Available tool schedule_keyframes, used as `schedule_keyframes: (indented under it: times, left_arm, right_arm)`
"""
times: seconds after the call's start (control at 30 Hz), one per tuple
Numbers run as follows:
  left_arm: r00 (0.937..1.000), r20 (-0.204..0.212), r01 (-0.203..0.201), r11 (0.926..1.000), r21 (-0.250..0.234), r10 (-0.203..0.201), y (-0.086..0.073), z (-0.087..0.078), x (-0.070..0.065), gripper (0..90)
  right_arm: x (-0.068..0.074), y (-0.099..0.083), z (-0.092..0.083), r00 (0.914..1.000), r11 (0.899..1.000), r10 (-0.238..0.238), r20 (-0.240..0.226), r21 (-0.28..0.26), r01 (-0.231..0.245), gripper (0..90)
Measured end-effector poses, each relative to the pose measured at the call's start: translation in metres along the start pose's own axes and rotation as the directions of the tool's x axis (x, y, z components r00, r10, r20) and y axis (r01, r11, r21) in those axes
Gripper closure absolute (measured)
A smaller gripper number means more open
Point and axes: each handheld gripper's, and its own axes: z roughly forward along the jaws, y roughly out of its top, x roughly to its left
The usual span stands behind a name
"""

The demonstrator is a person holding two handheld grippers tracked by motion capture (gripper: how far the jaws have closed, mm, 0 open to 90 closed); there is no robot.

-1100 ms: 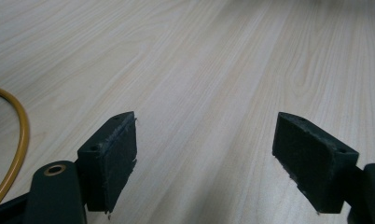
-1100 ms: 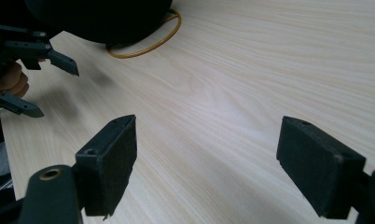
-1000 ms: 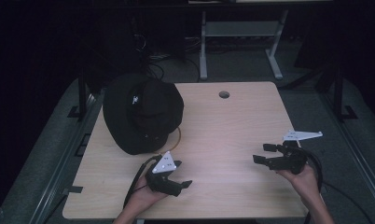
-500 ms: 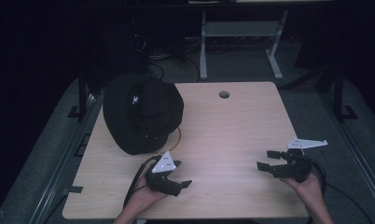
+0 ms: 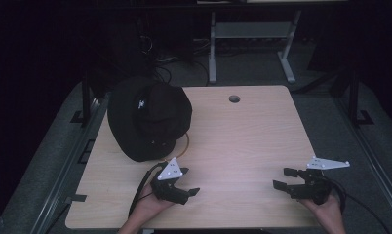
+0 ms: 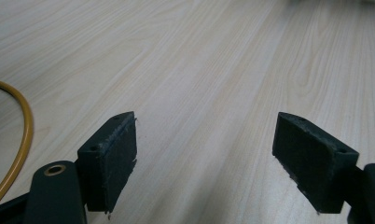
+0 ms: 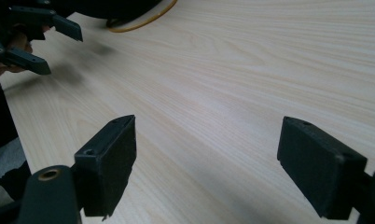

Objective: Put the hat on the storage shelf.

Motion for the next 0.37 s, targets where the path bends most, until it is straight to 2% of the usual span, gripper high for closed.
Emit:
schedule_keyframes:
  times: [0.2, 0.27, 0.37]
  left_arm:
    - [1.0000, 0.002, 0.008, 1.0000, -0.001, -0.008, 0.000, 0.001, 0.000, 21.4]
    - [1.0000, 0.001, 0.010, 1.0000, 0.000, -0.010, 0.000, 0.002, 0.000, 21.4]
    - [0.9999, 0.002, 0.013, 0.9999, -0.002, -0.013, 0.000, 0.002, -0.001, 21.4]
  right_arm:
    - [0.008, -0.009, -0.003, 1.0000, 1.000, -0.004, 0.003, -0.024, 0.004, 18.8]
    - [0.011, -0.016, -0.004, 0.9999, 0.999, 0.002, -0.016, -0.043, -0.003, 18.3]
    - [0.015, -0.022, -0.004, 0.9999, 0.999, -0.009, -0.012, -0.035, 0.009, 17.3]
